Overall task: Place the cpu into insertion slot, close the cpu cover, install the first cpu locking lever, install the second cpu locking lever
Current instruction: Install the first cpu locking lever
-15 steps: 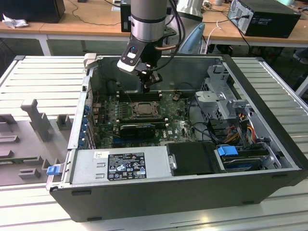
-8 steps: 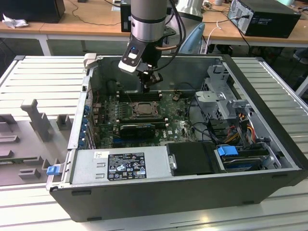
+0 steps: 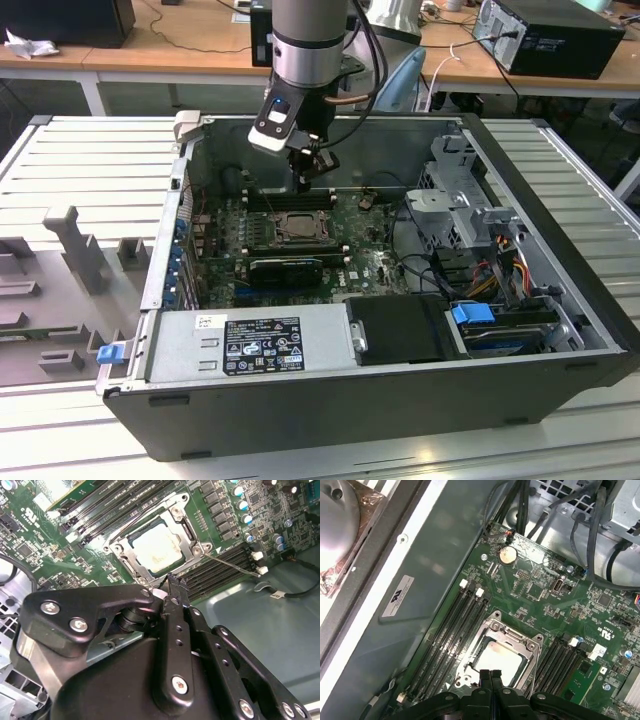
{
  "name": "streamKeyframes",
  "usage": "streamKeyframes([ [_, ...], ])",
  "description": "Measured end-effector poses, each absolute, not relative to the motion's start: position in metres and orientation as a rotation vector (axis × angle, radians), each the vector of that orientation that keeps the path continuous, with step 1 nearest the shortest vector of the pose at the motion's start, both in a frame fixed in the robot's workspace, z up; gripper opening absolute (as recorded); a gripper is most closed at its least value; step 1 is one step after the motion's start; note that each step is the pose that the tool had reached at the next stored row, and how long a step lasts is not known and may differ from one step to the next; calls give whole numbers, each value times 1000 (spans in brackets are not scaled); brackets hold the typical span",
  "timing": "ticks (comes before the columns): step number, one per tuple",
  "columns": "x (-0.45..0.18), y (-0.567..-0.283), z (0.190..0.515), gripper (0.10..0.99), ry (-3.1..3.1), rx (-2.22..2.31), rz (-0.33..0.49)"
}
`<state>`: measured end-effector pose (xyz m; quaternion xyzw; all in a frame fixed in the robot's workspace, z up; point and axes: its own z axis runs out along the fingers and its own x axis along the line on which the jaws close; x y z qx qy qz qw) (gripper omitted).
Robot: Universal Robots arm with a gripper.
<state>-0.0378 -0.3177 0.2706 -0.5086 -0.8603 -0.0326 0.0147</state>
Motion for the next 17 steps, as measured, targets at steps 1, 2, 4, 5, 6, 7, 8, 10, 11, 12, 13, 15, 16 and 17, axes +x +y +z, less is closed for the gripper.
streamKeyframes([
  [1,-38,-318,271,106,-2680,-1579,-102],
  [2,-38,-318,271,106,-2685,-1569,-102],
  [4,-38,-318,271,106,-2690,-1560,-102],
  [5,-38,-318,270,106,-2692,-1556,-102],
  [6,-38,-318,270,106,-2694,-1552,-102],
  [7,-38,-318,270,106,-2698,-1544,-103],
  [8,-38,-318,270,106,-2700,-1540,-103],
  [10,-38,-318,270,106,-2706,-1528,-104],
  [11,-38,-318,270,106,-2710,-1520,-104],
  [12,-38,-318,270,106,-2712,-1517,-105],
  [13,-38,-318,270,106,-2714,-1512,-105],
  [15,-38,-318,270,106,-2720,-1501,-106],
  [16,-38,-318,270,106,-2722,-1496,-106],
  [17,-38,-318,270,106,-2725,-1490,-106],
])
